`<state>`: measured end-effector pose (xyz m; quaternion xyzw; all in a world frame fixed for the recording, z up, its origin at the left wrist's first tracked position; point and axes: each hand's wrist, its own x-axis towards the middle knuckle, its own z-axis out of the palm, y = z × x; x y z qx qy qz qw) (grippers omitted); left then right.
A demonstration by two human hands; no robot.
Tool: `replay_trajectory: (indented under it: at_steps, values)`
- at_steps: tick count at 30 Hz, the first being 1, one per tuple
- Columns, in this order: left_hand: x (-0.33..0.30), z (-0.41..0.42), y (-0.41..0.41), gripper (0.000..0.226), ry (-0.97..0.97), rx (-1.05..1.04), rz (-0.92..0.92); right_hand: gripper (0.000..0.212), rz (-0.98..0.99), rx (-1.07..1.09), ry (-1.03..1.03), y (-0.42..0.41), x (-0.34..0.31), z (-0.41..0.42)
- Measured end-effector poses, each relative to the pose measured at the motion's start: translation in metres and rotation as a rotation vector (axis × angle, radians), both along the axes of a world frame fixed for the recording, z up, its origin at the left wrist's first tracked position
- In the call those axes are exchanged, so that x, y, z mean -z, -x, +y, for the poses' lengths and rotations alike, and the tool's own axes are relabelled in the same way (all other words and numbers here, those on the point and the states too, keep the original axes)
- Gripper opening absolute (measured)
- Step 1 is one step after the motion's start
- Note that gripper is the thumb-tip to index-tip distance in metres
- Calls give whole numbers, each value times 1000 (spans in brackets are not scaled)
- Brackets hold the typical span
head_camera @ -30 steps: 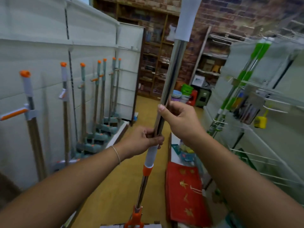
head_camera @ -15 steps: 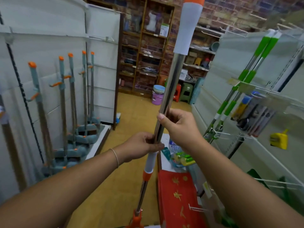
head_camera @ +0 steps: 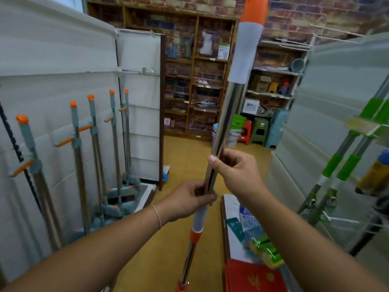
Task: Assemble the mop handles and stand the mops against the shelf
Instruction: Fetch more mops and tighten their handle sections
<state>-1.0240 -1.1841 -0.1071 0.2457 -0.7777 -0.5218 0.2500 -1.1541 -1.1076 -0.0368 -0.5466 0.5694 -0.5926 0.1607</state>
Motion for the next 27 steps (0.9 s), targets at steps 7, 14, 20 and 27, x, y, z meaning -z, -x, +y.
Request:
replay_trajectory:
  at_steps: [7, 14, 20, 27]
  values:
    - [-15, -92, 60, 10, 35, -34, -16, 8, -9, -99, 26, 68, -27, -100]
    - [-7, -169, 105, 18, 11, -48, -85, 8, 39, -74, 20, 111, -31, -175]
    - [-12, -242, 142, 23, -70, -44, 14, 9, 54, -31, 18, 142, -35, -244]
    - [-48, -344, 189, 19, -125, 65, 268, 13, 64, 93, -2, 173, -33, -331]
